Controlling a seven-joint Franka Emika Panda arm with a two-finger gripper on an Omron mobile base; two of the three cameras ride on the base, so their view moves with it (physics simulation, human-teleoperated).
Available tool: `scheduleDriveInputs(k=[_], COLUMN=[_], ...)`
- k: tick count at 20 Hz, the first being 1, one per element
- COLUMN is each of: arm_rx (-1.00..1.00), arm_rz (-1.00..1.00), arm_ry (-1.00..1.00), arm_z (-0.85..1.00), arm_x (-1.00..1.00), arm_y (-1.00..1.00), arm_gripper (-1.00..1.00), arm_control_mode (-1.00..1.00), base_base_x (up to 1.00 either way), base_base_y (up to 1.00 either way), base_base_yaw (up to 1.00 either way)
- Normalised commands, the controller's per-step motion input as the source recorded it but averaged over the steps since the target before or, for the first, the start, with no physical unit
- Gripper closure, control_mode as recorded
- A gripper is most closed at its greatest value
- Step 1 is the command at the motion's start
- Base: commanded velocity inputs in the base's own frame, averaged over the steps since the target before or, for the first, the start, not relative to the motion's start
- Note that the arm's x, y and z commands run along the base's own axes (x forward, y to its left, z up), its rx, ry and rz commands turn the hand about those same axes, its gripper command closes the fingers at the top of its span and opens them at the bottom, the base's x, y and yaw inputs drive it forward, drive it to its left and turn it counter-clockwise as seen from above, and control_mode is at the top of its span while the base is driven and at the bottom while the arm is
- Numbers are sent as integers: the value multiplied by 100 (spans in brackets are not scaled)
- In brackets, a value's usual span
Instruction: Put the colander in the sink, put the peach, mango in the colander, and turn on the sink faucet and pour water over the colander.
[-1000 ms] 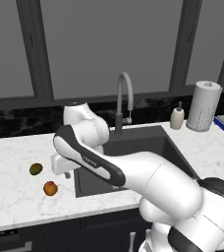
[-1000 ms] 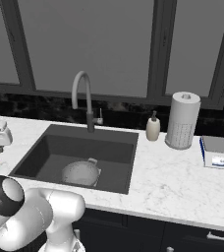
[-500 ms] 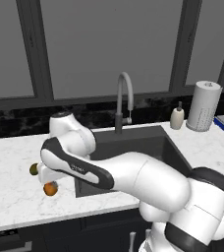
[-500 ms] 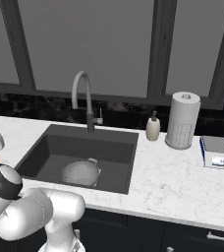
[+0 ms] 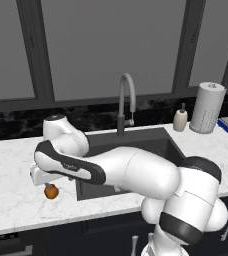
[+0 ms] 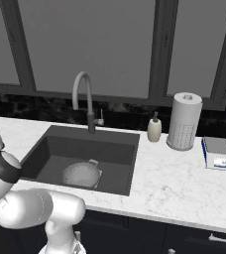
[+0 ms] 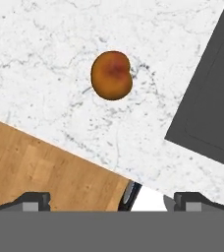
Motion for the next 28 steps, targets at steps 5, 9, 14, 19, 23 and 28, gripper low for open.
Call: scheduleDriveInputs(k=[5,9,14,19,23,28], arm_rx=[0,0,0,0,0,0], arm_rz=[0,0,0,0,0,0], arm_ry=[0,0,0,0,-1,-1], arm_z=[-7,-22,-19,-24,-33,-34], arm_x=[42,36,31,23,5,0], arm_y=[13,20,20,9,0,0], arm_gripper=[-100,-100,-100,-100,-100,-100], arm_control_mode=[-100,-100,-100,-100,-100,-100], base_base_x=[0,0,0,0,0,0], base_base_y=[0,0,0,0,0,0], base_base_yaw=[0,0,0,0,0,0])
